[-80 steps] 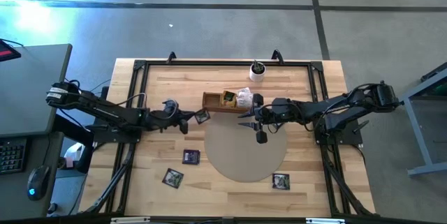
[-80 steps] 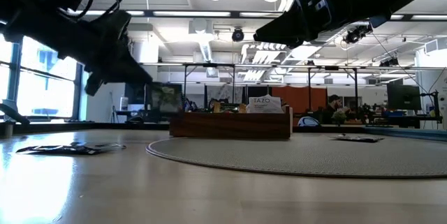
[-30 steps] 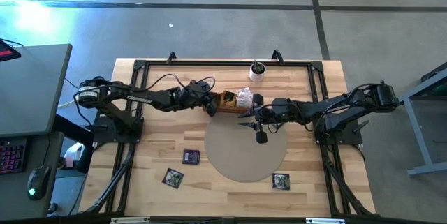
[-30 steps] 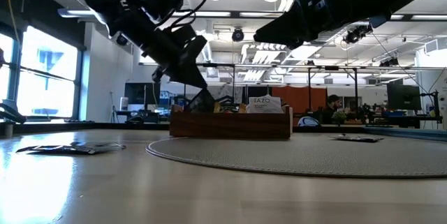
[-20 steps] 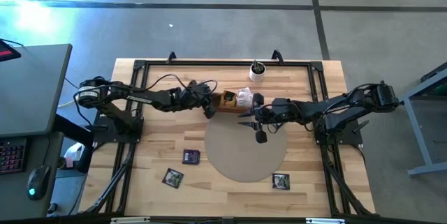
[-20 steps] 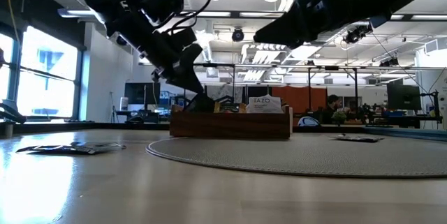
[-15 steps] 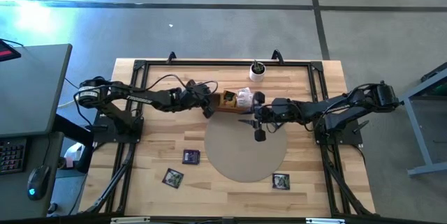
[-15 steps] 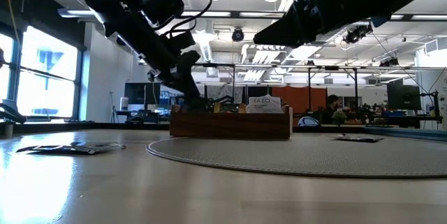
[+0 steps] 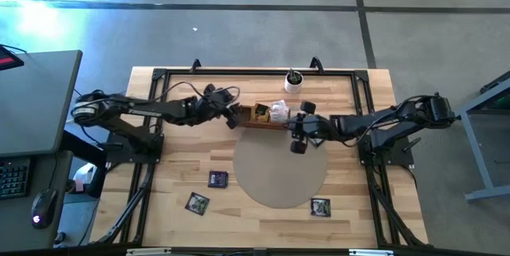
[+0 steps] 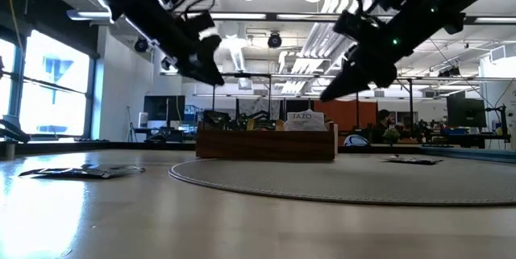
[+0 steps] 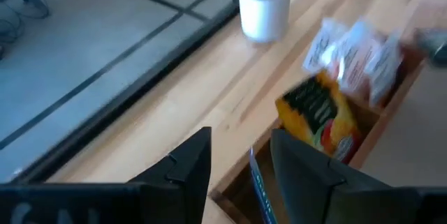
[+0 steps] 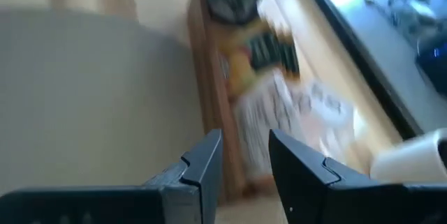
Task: Pick & Place Tea
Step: Put the dark blue tea bag into the left section of the wooden organizer
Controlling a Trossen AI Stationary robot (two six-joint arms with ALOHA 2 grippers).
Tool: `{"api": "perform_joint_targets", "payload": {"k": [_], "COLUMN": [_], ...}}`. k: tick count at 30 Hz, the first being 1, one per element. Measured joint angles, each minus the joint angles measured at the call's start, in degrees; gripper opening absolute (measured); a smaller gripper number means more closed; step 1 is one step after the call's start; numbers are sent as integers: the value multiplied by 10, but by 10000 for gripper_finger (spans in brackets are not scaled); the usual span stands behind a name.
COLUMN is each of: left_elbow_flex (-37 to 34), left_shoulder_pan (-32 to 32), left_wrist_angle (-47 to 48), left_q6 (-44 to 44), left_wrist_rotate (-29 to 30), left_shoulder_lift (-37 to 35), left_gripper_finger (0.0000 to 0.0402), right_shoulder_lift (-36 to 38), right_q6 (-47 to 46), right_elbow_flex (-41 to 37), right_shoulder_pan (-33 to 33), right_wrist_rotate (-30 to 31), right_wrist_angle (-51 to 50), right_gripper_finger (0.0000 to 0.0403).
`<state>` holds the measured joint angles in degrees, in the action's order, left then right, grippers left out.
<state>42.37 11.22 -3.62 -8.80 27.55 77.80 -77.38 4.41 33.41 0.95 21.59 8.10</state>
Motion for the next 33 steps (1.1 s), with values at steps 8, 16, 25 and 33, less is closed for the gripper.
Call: {"api": "perform_joint_targets", "payload": {"k": [8, 16, 25, 33], "left_elbow_flex": [0, -1, 0, 0], "left_shoulder_pan": [0, 0, 56, 86], "left_wrist_angle": [105, 93, 35, 35], "left_q6": [-31, -33, -18, -30], "left_wrist_rotate": [-88, -94, -118, -226], "left_shoulder_lift": [-65, -3, 55, 55], "left_gripper_finger": [147, 147, 147, 146], "right_shoulder_lift": [11, 51, 74, 74], "right_q6": [-54, -118, -135, -134], "right_elbow_flex": [0, 0, 0, 0], "right_shoulder_pan": [30, 43, 43, 43], "right_wrist_rotate": [20, 17, 9, -10], "right_wrist_angle": [-110, -196, -216, -216], "right_gripper_finger": [116, 116, 116, 116]}}
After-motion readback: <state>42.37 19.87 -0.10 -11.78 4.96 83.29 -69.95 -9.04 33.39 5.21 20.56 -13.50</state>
